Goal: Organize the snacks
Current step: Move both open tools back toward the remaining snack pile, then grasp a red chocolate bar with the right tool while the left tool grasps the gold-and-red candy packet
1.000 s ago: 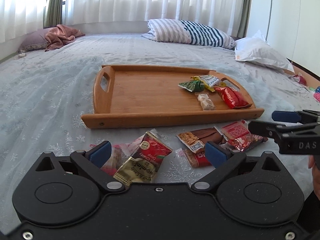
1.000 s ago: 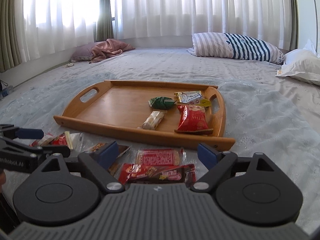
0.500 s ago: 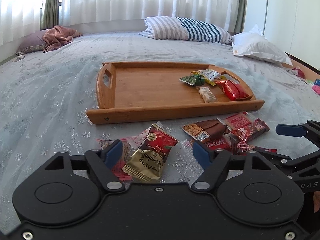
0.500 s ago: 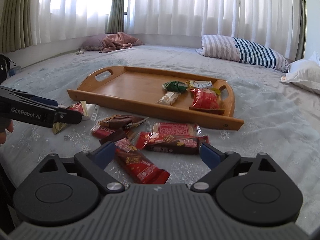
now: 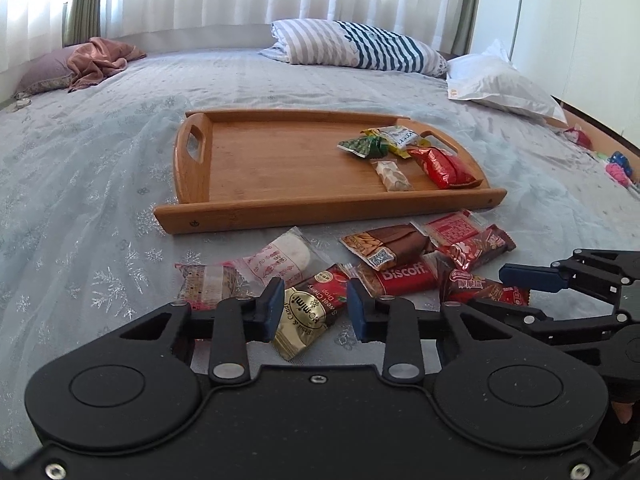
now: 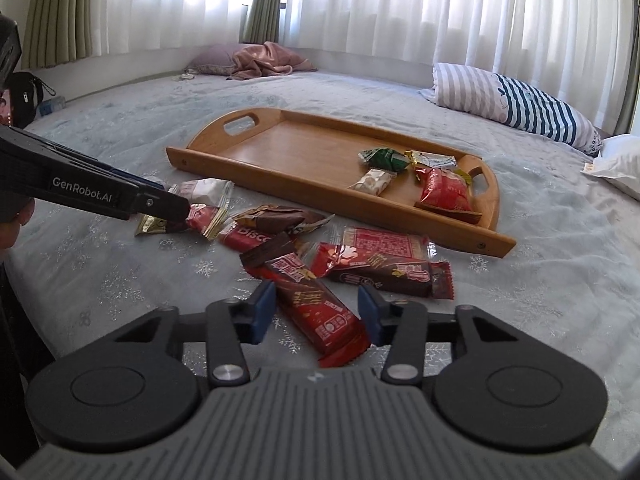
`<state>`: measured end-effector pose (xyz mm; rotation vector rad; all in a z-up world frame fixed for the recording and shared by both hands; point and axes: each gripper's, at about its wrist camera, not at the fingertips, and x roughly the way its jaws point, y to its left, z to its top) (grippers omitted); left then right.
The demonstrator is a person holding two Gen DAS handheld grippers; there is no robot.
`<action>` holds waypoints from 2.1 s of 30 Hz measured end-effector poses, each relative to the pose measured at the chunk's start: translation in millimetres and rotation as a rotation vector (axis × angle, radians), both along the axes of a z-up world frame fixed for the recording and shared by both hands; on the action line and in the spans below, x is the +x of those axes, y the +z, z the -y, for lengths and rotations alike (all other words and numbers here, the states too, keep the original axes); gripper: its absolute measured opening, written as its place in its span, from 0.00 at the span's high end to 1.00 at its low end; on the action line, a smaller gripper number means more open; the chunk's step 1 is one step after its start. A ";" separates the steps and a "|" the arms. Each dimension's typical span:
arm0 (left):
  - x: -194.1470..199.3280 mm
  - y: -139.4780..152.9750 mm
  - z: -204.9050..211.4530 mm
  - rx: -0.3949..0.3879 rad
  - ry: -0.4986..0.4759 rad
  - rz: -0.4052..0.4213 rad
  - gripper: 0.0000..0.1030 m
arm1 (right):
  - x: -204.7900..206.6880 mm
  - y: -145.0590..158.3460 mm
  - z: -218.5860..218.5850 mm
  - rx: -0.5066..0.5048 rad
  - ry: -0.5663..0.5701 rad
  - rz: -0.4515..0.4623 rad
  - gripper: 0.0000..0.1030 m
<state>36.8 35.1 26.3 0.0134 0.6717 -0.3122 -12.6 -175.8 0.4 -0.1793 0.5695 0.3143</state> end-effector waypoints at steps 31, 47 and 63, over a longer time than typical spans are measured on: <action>22.3 -7.7 3.7 0.034 -0.147 -0.066 0.55 | -2.2 8.7 -3.1 0.056 -0.008 -0.047 0.64; 18.4 1.4 2.1 -0.038 -0.129 -0.090 0.43 | 5.7 9.1 -0.8 0.083 -0.027 -0.048 0.62; 26.9 6.0 5.3 -0.045 -0.066 -0.087 0.71 | 17.4 12.1 -6.9 0.110 -0.048 -0.124 0.73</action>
